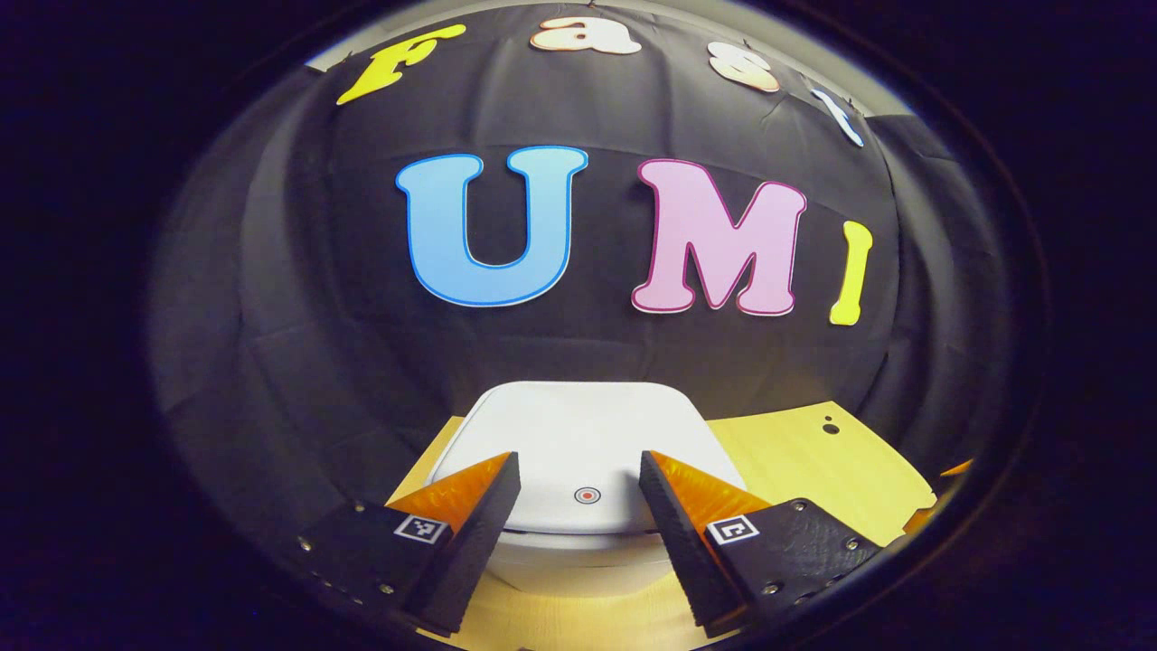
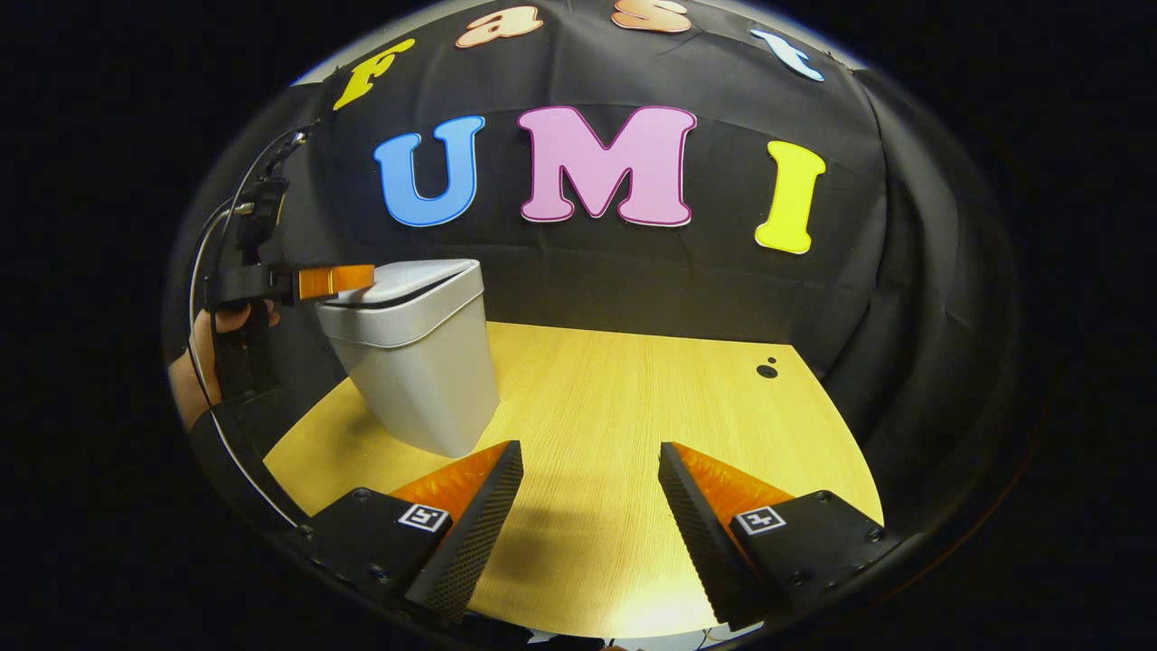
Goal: Press the lid of the desktop garbage bin to open it, pick up the crumpled paper on the desktop and throw it into the bin, then pick up the pop can on the desktop and drop it into the bin, and finally close the garbage bin lid.
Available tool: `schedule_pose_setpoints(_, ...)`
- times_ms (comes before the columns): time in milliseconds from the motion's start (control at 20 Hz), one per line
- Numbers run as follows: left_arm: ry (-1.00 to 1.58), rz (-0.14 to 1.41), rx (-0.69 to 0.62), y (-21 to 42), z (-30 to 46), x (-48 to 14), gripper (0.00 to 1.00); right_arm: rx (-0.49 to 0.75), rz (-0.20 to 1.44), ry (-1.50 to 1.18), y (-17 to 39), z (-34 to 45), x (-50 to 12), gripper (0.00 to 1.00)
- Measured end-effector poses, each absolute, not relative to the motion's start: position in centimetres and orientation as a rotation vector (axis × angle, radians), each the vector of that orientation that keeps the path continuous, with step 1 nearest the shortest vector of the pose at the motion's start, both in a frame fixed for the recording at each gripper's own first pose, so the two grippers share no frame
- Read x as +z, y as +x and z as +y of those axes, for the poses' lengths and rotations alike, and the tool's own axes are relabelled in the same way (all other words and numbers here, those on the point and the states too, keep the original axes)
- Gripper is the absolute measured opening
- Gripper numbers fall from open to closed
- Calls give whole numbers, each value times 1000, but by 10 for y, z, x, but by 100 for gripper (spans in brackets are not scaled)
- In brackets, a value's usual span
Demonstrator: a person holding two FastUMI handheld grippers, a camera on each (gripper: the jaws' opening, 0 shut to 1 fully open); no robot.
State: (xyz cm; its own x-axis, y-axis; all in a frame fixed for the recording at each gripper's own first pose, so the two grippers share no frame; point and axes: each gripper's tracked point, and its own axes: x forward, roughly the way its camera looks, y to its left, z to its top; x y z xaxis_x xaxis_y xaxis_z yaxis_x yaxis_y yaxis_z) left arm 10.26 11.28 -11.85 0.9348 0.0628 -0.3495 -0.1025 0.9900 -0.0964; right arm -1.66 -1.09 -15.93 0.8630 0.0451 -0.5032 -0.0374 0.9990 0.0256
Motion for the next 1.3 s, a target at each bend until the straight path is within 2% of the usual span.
schedule_pose_setpoints(250,-95,298,74,102,112,-123,89,23,531,31,-18,-18,-161,98)
schedule_pose_setpoints(850,-41,281,69,100,109,-123,89,0,514,56,-18,-28,-157,98)
schedule_pose_setpoints(1050,-56,223,102,84,90,-93,89,-18,483,63,-13,-36,-143,98)
schedule_pose_setpoints(1300,-62,164,43,66,40,-52,89,-15,409,61,-3,-43,-112,98)
